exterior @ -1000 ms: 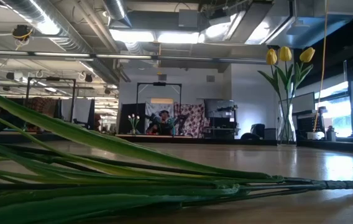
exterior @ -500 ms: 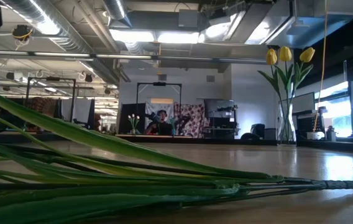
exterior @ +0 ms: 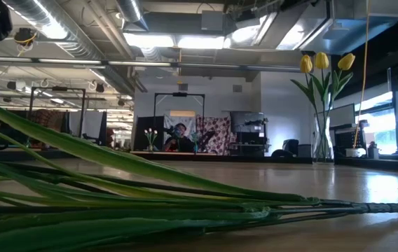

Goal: Sort flowers into vase by color
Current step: Put the top white flowers into the pink crystal vase

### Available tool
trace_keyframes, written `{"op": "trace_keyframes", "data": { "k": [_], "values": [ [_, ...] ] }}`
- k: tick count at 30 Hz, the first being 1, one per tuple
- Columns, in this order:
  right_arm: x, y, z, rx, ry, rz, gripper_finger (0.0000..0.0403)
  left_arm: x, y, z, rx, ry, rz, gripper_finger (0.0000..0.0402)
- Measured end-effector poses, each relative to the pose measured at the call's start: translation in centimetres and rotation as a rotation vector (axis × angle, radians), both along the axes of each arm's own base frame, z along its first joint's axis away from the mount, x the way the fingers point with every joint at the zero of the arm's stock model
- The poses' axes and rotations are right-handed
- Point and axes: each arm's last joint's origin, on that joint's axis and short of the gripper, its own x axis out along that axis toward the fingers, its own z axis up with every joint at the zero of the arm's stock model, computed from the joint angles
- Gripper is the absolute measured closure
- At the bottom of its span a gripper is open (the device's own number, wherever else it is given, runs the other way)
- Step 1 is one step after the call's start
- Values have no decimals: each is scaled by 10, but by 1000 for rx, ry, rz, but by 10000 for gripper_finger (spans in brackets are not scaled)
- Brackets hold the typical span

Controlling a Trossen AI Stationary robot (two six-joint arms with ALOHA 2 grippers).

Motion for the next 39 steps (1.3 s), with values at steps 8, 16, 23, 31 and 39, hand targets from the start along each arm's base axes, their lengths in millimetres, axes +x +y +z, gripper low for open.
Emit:
{"op": "trace_keyframes", "data": {
  "k": [8,16,23,31,39],
  "values": [
    [2,-1,-2,-16,17,-29,388,2,-3,-25,34,110,84,401],
    [2,-1,-2,-14,17,-32,388,1,-4,-32,54,105,113,401],
    [0,-2,-4,-5,41,-66,388,-15,1,-33,104,68,130,401],
    [-1,-2,-5,-1,49,-87,388,-38,-1,-35,116,85,167,401],
    [-1,-2,-5,-5,57,-94,388,-47,-11,-42,113,172,177,401]
  ]
}}
